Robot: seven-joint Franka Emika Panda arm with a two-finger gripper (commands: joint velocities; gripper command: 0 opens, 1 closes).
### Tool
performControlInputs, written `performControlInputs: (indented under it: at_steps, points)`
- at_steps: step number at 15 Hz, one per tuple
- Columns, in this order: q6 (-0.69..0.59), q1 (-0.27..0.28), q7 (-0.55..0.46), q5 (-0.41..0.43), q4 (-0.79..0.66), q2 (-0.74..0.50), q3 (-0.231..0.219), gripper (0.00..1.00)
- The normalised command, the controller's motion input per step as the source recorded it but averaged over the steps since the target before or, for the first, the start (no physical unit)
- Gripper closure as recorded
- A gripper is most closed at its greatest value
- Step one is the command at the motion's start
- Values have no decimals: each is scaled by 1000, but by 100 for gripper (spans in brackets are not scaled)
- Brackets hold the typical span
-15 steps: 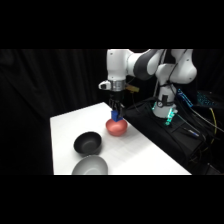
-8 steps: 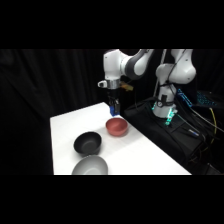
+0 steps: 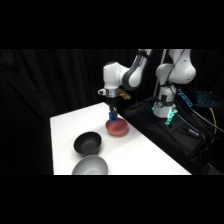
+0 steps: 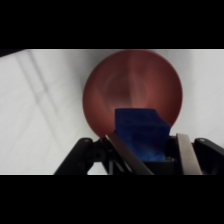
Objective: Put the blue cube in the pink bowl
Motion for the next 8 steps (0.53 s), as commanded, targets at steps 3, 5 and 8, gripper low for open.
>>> performControlInputs:
  at_steps: [3, 5, 8]
  points:
    - [204, -42, -37, 158, 114, 307, 69, 77]
    - [142, -52, -18, 107, 105, 169, 80, 27]
    - [112, -59, -7, 75, 71, 26, 71, 6]
